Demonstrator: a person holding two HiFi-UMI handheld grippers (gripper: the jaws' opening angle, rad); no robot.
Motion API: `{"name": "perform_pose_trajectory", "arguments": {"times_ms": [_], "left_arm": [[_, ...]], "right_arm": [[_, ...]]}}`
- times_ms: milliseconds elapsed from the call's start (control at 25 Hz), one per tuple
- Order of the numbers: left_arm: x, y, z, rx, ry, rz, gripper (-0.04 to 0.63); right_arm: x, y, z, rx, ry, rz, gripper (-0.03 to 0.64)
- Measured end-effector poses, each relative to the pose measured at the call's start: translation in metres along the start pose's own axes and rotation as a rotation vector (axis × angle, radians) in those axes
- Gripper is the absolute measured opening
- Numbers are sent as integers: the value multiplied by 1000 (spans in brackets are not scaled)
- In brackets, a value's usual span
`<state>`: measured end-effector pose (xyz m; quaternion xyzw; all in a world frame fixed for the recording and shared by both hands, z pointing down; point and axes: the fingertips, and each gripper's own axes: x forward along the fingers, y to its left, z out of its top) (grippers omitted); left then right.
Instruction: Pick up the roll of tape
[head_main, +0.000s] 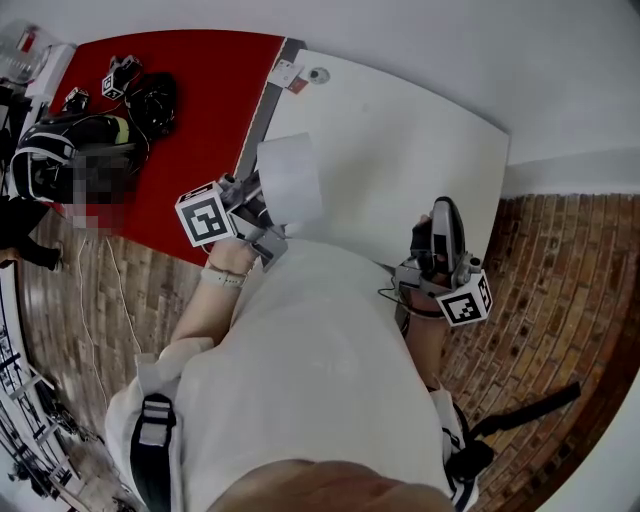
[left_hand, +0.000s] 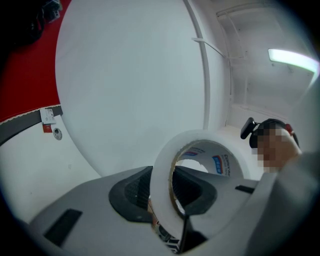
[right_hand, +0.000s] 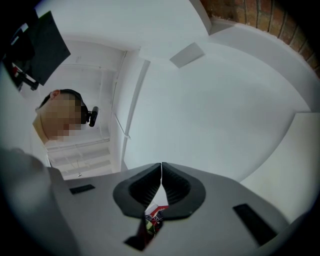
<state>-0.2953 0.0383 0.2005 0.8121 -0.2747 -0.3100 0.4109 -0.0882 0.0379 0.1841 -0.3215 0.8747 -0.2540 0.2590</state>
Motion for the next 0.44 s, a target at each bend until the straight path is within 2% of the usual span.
{"name": "perform_pose_trajectory", "arguments": {"times_ms": [120, 280, 440], "left_arm": [[-1, 2, -5, -48, -3, 0, 110], [0, 2, -3, 8, 17, 8, 110], [-5, 1, -1, 16, 35, 34, 110]], "right_arm": [[-1, 0, 1, 0, 1, -4, 23], [1, 4, 1, -1, 4, 1, 23], [4, 9, -1, 10, 2, 6, 23]]}}
